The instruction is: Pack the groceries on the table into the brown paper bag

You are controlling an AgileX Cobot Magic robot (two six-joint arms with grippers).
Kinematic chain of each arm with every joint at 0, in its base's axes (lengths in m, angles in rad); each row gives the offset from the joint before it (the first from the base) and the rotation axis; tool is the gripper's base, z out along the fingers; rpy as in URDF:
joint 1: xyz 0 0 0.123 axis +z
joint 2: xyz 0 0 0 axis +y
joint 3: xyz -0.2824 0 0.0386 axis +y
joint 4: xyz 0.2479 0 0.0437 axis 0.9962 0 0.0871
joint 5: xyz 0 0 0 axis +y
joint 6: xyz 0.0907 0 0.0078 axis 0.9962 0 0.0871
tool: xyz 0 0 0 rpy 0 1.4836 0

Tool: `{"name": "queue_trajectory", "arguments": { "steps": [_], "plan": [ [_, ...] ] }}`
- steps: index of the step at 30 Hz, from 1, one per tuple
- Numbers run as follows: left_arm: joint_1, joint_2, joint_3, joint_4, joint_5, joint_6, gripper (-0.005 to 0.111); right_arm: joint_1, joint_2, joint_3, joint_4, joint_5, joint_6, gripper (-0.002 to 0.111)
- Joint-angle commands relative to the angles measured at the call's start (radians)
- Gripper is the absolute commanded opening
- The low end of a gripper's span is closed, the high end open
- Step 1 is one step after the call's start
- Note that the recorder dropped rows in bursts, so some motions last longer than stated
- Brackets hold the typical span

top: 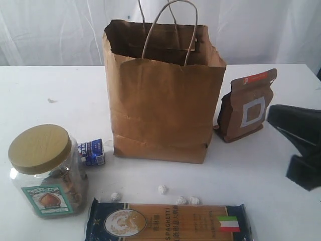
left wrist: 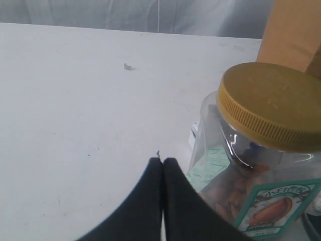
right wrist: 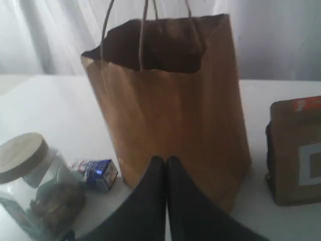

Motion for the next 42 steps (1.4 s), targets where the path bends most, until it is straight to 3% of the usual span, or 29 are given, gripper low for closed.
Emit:
{"name": "queue_trajectory", "arguments": {
  "steps": [1,13,20,42],
  "plan": [
    [0.002,-0.004,0.004,0.005,-0.003,-0.004,0.000,-0.100,-0.124,0.119,-0.015,-0.136,0.003,0.000],
    [0.002,-0.004,0.004,0.005,-0.003,-0.004,0.000,-0.366,-0.431,0.356,0.004,-0.065,0.016,0.000],
    [0.002,-0.004,0.004,0.005,-0.003,-0.004,0.000,-0.506,-0.535,0.398,0.002,0.127,-0.001,0.000],
    [0.002,-0.004,0.004,0.005,-0.003,-0.004,0.000,-0.533,-0.552,0.398,0.024,0.149,-0.012,0.000]
  ]
}}
